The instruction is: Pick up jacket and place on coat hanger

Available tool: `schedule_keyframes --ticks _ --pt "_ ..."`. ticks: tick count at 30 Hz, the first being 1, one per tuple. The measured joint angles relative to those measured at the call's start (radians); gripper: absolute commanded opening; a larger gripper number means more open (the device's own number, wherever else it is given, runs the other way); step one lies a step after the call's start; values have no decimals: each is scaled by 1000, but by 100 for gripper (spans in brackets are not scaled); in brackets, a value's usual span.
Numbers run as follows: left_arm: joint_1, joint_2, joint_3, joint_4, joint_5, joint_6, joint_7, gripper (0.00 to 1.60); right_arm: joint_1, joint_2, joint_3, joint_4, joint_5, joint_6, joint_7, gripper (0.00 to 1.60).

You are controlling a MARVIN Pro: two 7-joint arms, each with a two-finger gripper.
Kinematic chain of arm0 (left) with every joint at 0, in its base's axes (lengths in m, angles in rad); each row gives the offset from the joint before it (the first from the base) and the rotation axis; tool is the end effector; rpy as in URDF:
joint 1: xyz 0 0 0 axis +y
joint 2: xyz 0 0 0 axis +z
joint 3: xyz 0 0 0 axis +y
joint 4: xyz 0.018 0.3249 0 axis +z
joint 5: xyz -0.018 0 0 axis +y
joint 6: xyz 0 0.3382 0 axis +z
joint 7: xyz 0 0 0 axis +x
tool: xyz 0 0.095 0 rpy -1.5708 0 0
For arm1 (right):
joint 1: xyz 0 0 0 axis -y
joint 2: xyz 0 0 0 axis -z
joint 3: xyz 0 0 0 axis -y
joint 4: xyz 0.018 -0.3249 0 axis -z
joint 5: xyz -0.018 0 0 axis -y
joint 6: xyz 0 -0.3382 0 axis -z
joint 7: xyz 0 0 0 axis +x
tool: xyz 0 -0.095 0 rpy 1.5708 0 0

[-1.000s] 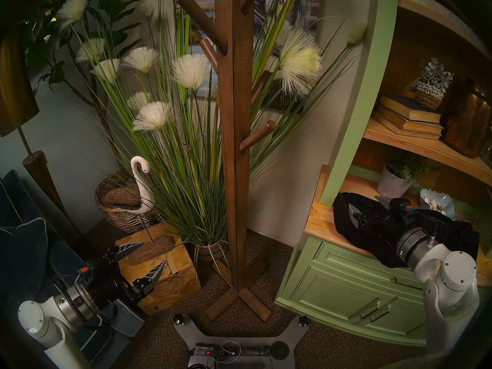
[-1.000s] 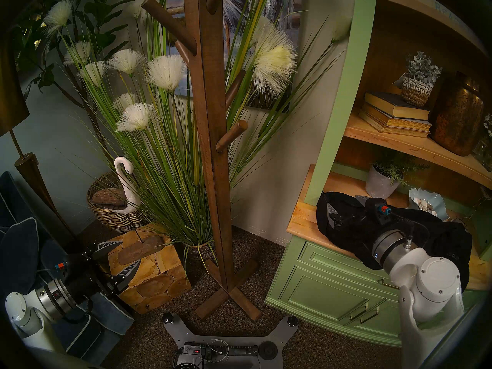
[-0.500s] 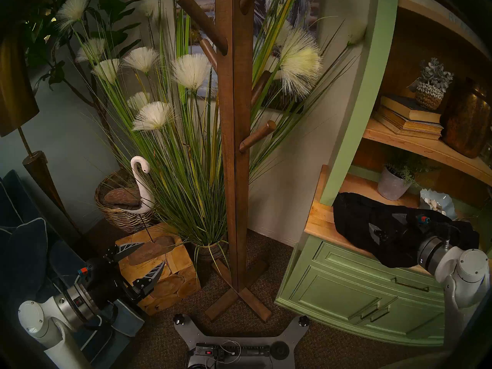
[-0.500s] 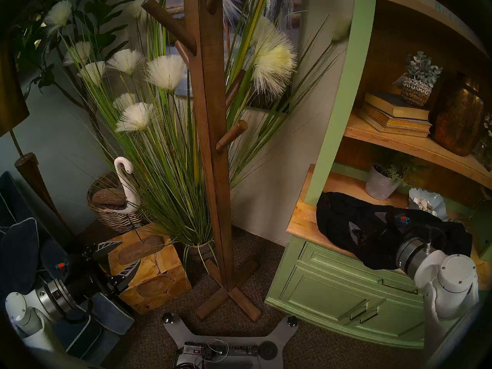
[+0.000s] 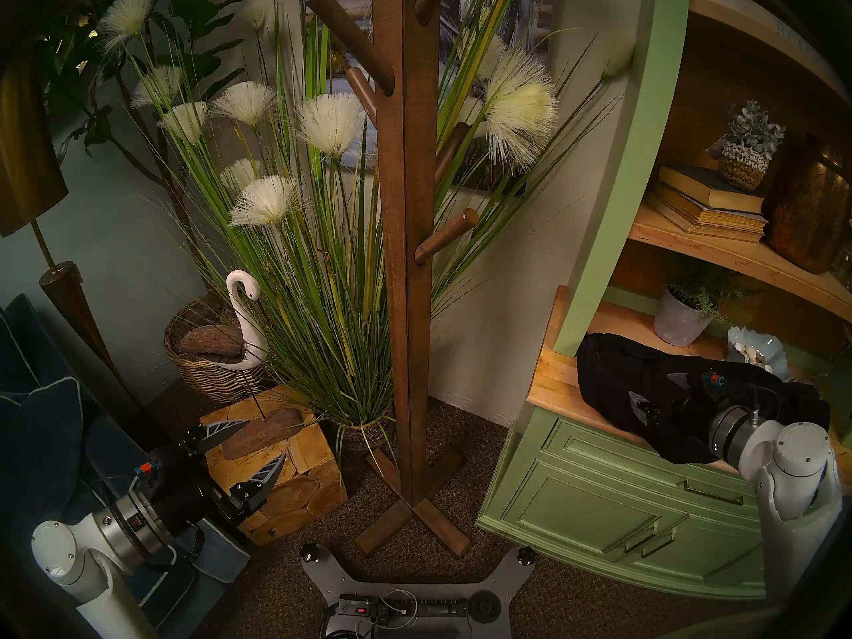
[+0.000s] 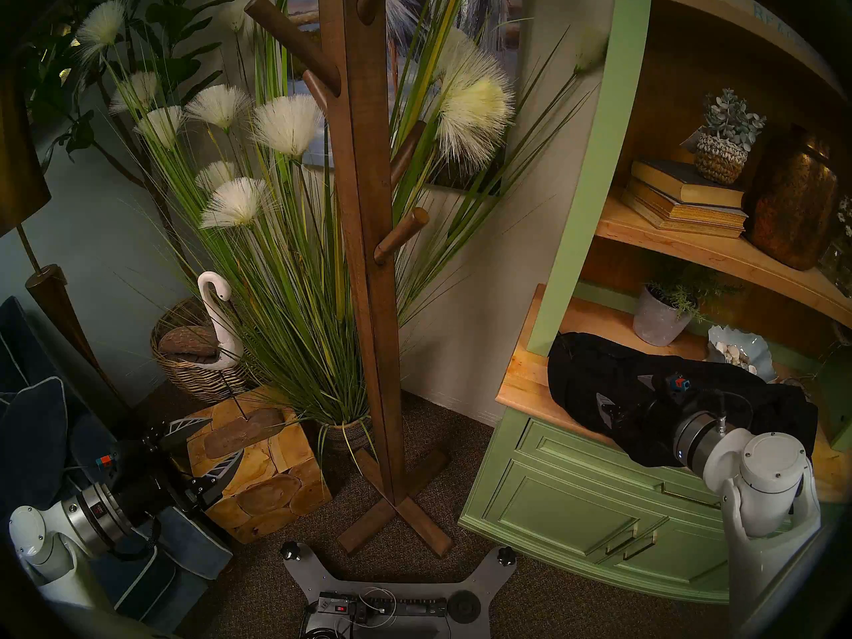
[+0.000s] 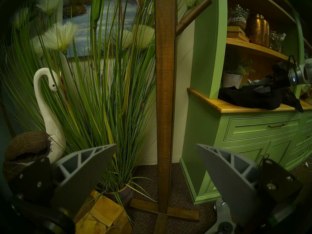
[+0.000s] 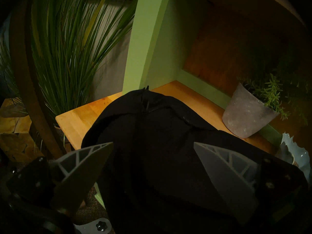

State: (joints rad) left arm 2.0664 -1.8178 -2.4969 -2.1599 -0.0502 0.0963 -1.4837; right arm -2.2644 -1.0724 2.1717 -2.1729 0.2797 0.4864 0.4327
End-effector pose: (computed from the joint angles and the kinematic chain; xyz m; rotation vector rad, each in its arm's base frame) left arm 0.1434 0.1529 -0.2903 2.1105 -0.6288 1.7291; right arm 0.2483 -0.2168 -0.2424 2.5470 0.4908 1.5565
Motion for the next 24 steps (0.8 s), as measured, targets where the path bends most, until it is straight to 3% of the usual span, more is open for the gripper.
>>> schedule_keyframes --ticks 7,12,22,24 --pt "0 0 0 0 0 0 0 160 45 37 -51 80 -17 52 -13 160" --pt "0 0 0 0 0 0 0 160 63 46 -76 132 -33 48 -26 160" --pt "0 0 0 0 0 0 0 160 92 70 -76 183 -39 42 -21 160" --pt "0 0 0 0 0 0 0 160 96 78 -75 195 -30 48 -3 150"
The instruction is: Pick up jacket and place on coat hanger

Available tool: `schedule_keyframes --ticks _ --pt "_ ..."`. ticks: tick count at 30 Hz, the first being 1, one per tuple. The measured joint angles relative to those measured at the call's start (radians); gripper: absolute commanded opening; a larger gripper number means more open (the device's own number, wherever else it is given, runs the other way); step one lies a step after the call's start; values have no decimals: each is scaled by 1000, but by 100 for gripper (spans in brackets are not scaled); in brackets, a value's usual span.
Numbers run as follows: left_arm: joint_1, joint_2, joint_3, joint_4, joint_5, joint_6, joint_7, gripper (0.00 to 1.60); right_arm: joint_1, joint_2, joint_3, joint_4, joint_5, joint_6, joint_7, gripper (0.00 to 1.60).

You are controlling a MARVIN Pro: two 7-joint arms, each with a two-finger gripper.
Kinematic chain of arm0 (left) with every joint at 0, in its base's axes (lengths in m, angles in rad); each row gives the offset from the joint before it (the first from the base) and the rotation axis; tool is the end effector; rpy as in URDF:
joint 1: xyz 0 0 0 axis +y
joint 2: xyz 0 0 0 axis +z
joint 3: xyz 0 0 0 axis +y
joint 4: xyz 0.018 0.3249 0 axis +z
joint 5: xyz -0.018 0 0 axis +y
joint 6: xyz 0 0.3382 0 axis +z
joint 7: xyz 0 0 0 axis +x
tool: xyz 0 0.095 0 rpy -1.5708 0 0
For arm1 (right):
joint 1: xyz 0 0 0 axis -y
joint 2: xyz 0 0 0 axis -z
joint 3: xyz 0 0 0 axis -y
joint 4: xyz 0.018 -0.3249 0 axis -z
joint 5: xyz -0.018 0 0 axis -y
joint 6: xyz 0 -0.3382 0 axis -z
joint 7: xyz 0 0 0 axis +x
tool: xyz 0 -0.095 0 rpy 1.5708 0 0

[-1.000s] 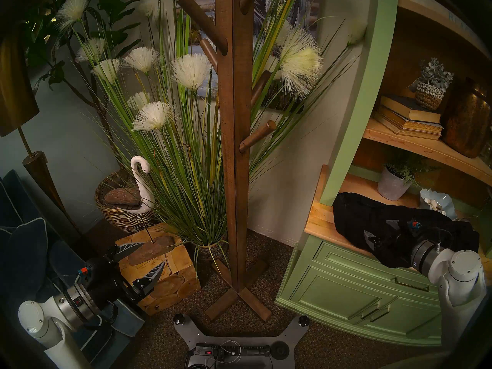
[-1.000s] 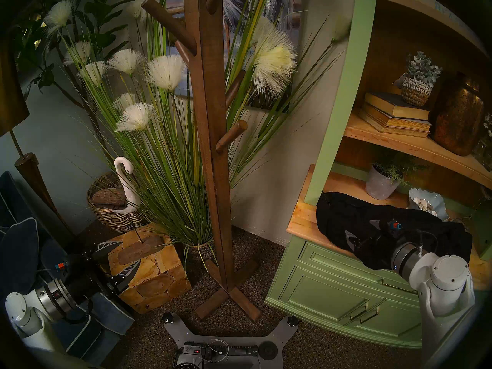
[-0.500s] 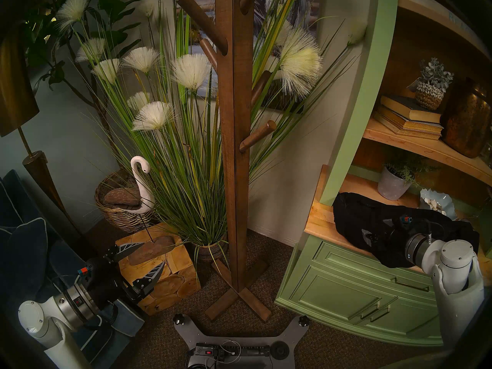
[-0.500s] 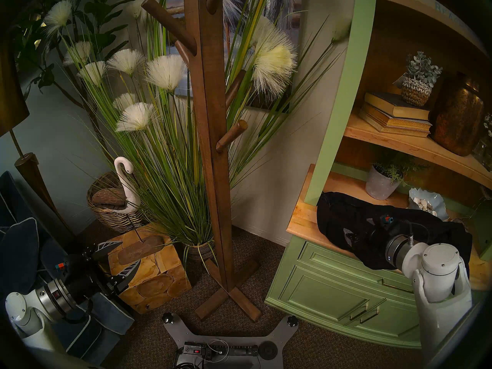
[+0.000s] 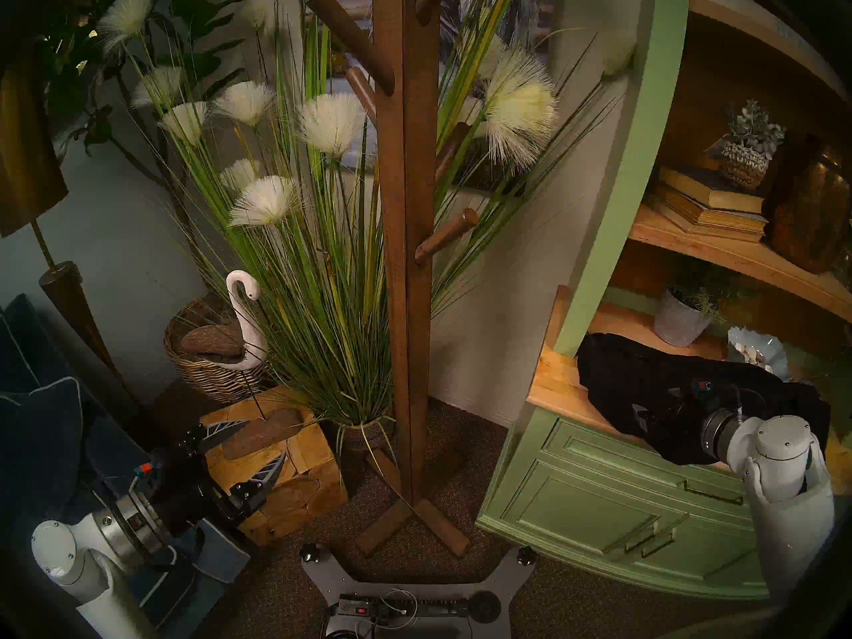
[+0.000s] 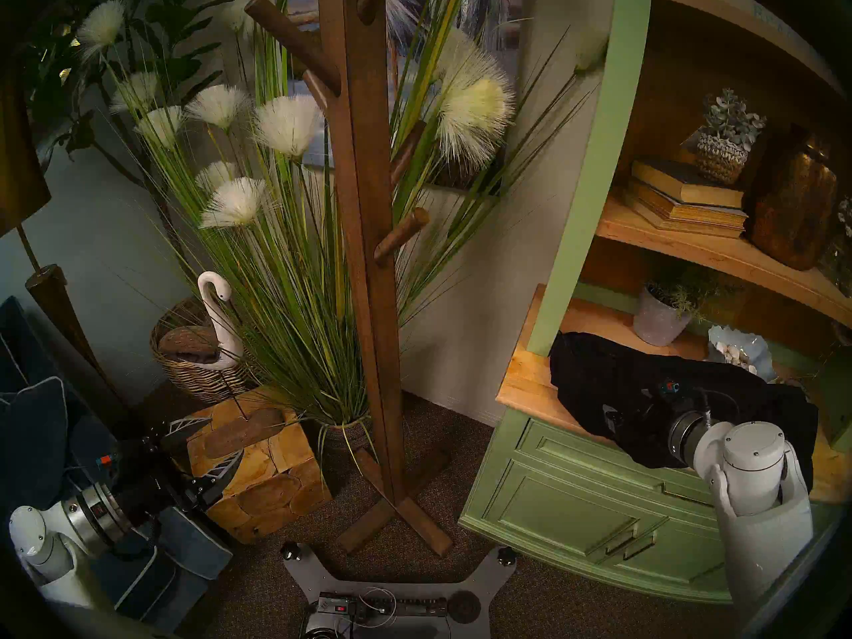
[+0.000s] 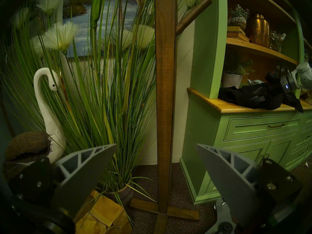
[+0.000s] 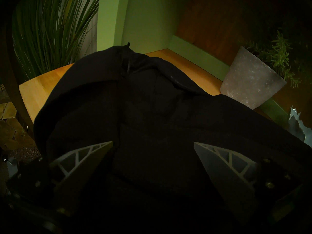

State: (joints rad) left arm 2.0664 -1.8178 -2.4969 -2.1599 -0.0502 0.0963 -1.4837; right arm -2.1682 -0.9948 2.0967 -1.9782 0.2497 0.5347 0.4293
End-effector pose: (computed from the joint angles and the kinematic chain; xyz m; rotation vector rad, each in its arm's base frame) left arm 0.1434 0.1529 -0.2903 2.1105 -0.6288 1.7291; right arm 0.2714 -0.2532 -0.2860 2.6380 0.4339 1.3711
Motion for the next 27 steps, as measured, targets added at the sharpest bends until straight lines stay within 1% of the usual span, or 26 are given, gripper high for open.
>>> schedule_keyframes --ticks 1,4,5,8,9,12,13,14,15,16,18,23,27 --pt "0 0 0 0 0 0 0 160 2 4 1 6 7 6 12 136" --pt "0 0 0 0 0 0 0 160 7 12 2 22 26 23 38 124" --pt "0 0 0 0 0 0 0 160 9 13 2 27 31 27 45 111" --pt "0 0 0 0 0 0 0 160 13 20 6 39 47 37 68 98" --pt "0 0 0 0 0 0 0 160 13 21 7 41 51 39 73 85" --pt "0 0 0 0 0 0 0 160 14 26 13 46 65 45 93 69" --pt "0 0 0 0 0 0 0 160 14 28 15 47 68 47 99 67" --pt "0 0 0 0 0 0 0 160 13 29 18 47 74 50 108 41" --pt "0 0 0 0 0 0 0 160 13 30 22 47 79 53 115 29" --pt "0 0 0 0 0 0 0 160 12 30 23 47 81 54 119 12" --pt "0 0 0 0 0 0 0 160 10 32 28 47 88 57 132 0" --pt "0 0 0 0 0 0 0 160 1 28 41 47 95 45 145 0" --pt "0 0 0 0 0 0 0 160 -8 3 58 40 104 11 150 0"
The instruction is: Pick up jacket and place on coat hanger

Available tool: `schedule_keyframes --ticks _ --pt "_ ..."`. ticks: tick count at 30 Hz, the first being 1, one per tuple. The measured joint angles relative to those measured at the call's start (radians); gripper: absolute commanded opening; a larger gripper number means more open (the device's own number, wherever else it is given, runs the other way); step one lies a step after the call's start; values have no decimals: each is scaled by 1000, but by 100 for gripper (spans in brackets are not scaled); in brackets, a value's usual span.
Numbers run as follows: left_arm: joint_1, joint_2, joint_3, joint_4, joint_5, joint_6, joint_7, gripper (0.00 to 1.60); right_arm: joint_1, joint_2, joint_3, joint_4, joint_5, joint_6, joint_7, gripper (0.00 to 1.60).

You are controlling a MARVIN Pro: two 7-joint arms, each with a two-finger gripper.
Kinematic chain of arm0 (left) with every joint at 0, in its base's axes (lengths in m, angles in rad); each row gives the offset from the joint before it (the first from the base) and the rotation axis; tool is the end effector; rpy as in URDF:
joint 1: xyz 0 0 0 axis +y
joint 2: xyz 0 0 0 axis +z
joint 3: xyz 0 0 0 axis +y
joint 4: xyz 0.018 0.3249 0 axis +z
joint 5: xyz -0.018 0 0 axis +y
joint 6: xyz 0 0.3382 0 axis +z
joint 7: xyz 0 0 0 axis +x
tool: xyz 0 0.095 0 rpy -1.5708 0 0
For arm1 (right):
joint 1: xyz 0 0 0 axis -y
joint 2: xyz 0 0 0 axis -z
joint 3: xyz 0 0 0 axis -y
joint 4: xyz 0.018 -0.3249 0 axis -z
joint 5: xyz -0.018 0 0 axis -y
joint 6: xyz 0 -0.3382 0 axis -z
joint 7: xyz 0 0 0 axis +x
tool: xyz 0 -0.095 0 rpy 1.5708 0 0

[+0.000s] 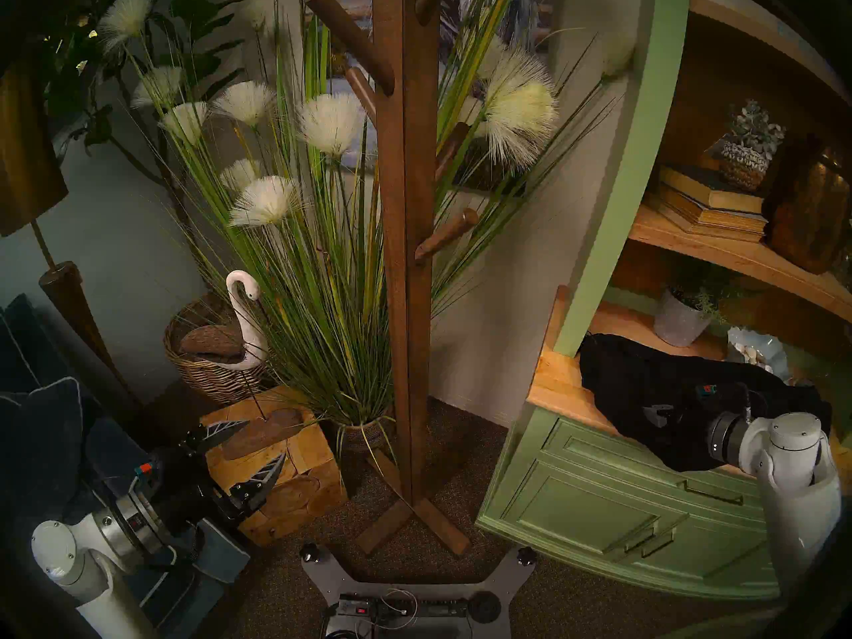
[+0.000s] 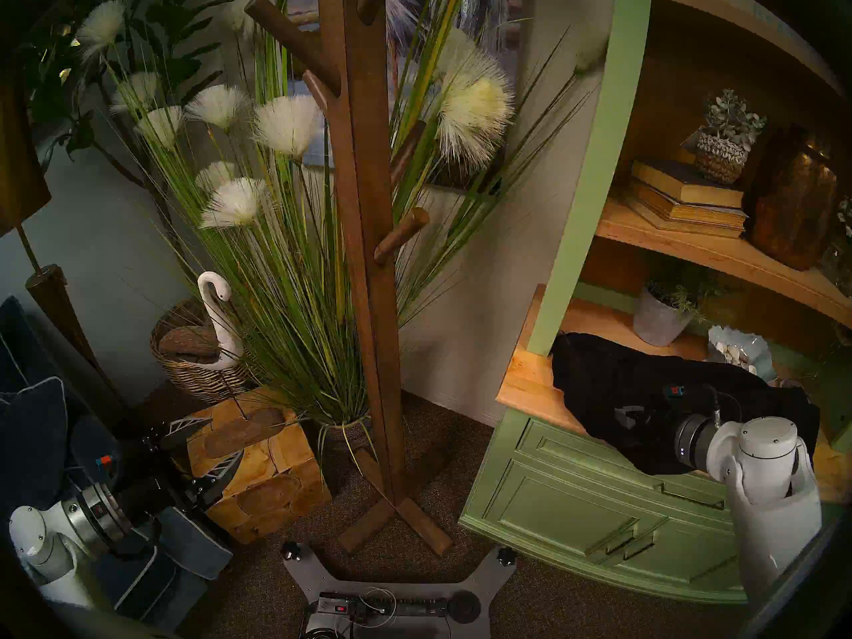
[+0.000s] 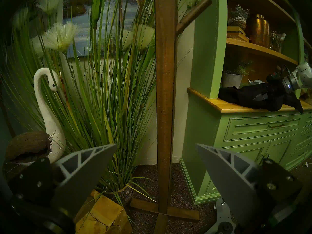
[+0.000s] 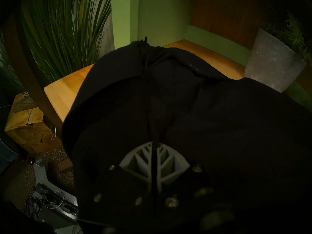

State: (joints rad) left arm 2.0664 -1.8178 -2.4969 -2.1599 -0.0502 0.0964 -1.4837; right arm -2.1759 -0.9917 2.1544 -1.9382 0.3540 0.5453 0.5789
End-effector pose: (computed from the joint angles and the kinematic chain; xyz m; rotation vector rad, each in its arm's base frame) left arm 0.1434 0.1529 -0.2903 2.1105 -0.6287 1.7290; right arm 0.2623 -0.2632 -0.2847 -2.7399 -0.4052 -1.4070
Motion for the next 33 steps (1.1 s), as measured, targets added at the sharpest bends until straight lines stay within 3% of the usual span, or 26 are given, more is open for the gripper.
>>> schedule_keyframes --ticks 9,15,21,33 --pt "0 0 0 0 0 0 0 160 -52 -66 9 -83 3 -98 16 0" --pt "0 0 0 0 1 0 0 160 -87 -132 -27 -138 4 -175 3 0" --pt "0 0 0 1 2 0 0 160 -109 -222 -54 -205 7 -267 -98 0" --pt "0 0 0 1 2 0 0 160 -97 -363 -74 -202 -46 -401 -282 0"
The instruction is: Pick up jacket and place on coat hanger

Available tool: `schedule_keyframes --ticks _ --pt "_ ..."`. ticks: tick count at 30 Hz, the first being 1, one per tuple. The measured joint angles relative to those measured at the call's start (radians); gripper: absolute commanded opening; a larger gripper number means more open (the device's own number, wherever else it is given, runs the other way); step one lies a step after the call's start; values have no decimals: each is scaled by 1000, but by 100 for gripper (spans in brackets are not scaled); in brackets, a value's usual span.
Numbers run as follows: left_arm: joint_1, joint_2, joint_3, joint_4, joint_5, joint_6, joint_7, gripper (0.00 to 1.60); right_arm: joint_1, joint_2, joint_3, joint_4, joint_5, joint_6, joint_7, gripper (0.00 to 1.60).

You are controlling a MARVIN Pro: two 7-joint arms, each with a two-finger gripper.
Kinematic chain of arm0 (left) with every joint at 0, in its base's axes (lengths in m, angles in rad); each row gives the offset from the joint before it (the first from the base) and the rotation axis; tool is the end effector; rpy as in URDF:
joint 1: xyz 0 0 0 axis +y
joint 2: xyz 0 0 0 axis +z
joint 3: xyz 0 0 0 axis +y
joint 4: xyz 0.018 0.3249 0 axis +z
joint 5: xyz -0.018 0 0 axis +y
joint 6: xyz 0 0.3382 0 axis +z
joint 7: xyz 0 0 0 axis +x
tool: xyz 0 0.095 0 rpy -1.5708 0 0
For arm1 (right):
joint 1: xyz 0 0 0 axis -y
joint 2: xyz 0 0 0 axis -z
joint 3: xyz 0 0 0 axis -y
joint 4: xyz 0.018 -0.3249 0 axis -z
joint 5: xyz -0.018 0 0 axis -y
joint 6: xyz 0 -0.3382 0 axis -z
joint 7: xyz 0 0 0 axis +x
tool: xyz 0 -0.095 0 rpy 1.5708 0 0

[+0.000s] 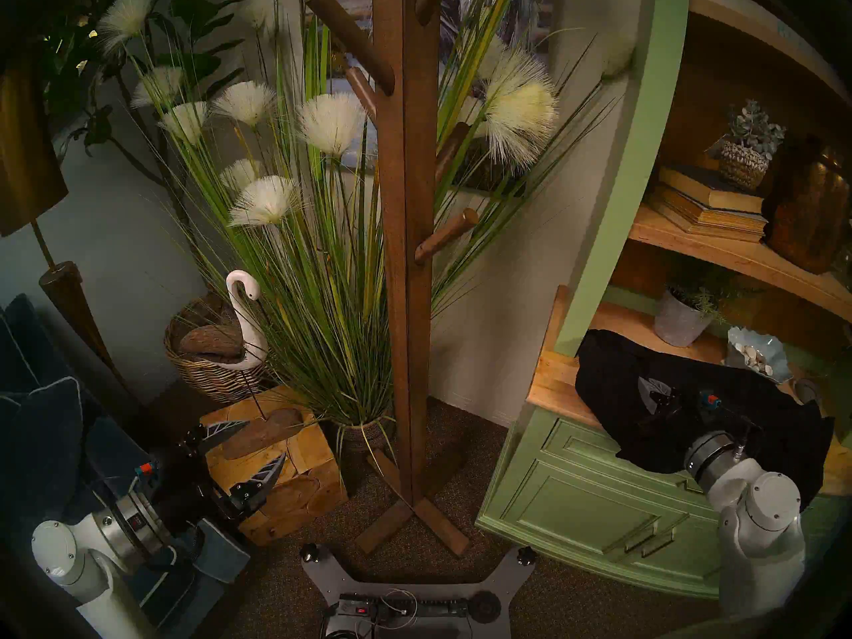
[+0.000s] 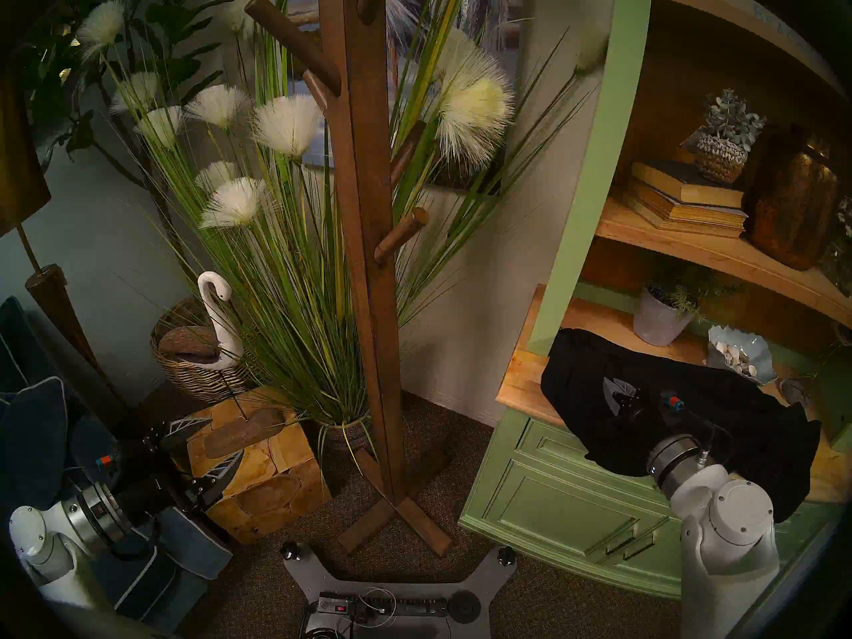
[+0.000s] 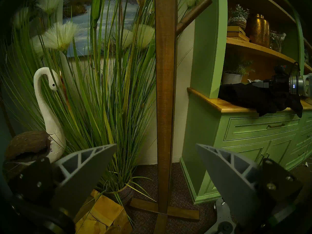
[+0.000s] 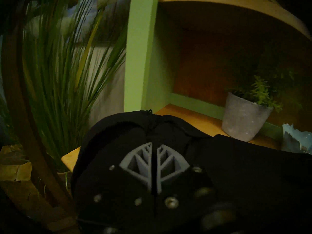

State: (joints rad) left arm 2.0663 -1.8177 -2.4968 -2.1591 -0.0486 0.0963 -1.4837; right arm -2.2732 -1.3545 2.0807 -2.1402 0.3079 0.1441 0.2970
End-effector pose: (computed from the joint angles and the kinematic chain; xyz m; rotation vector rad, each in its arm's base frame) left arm 0.1434 0.1530 -0.2907 2.1121 -0.6286 1.7274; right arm 0.2231 -0.1843 -0.2869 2.3556 0.1220 1.9422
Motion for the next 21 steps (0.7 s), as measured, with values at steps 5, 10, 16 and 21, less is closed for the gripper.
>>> schedule_keyframes --ticks 5,10,16,21 --pt "0 0 0 0 0 0 0 160 23 -43 0 24 -11 -57 -53 0" --pt "0 0 0 0 0 0 0 160 41 -83 0 39 -22 -126 -78 0" --pt "0 0 0 0 0 0 0 160 52 -126 -2 41 -41 -198 -92 0" --pt "0 0 0 0 0 0 0 160 58 -167 -10 37 -54 -277 -93 0"
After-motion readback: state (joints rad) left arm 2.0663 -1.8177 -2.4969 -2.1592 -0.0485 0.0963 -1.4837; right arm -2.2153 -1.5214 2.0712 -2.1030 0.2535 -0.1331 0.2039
